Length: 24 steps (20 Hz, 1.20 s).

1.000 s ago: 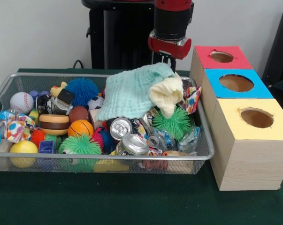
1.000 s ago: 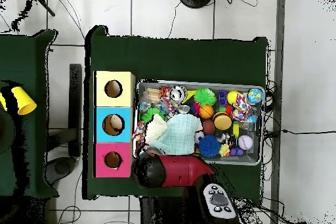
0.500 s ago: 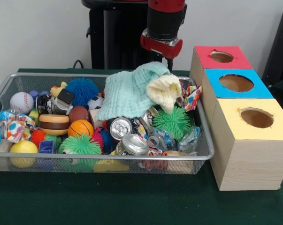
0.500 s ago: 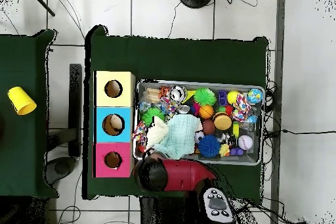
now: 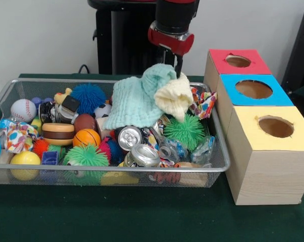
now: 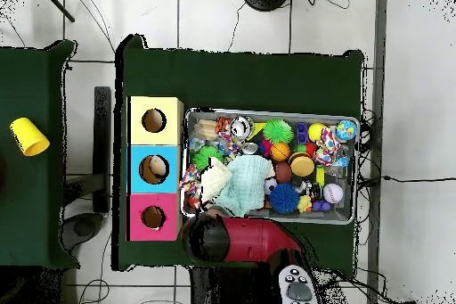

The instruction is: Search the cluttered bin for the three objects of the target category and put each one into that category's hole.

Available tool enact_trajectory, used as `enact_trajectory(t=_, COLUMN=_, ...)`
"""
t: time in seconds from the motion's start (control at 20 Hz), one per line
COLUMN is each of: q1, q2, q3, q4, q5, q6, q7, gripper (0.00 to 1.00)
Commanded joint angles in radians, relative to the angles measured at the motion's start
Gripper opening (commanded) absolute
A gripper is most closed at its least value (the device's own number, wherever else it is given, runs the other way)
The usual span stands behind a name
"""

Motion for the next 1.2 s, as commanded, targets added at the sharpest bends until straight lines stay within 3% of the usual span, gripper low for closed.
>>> enact_trajectory(t=0.05, q1=-0.042, q2=-0.087, q3=-0.02, q4=-0.072, q5=-0.049, q6=0.179, q7=-0.059, gripper=1.0)
enact_trajectory(t=0.2, q1=-0.077, q2=-0.126, q3=-0.015, q4=-0.062, q5=-0.101, q6=0.169, q7=-0.109, gripper=1.0)
enact_trajectory(t=0.45, q1=-0.176, q2=-0.121, q3=0.03, q4=-0.053, q5=-0.214, q6=0.104, q7=-0.184, gripper=1.0)
enact_trajectory(t=0.75, q1=-0.297, q2=-0.073, q3=0.105, q4=-0.082, q5=-0.324, q6=0.055, q7=-0.216, gripper=1.0)
enact_trajectory(t=1.2, q1=-0.384, q2=0.065, q3=0.171, q4=-0.146, q5=-0.5, q6=-0.049, q7=-0.169, gripper=1.0)
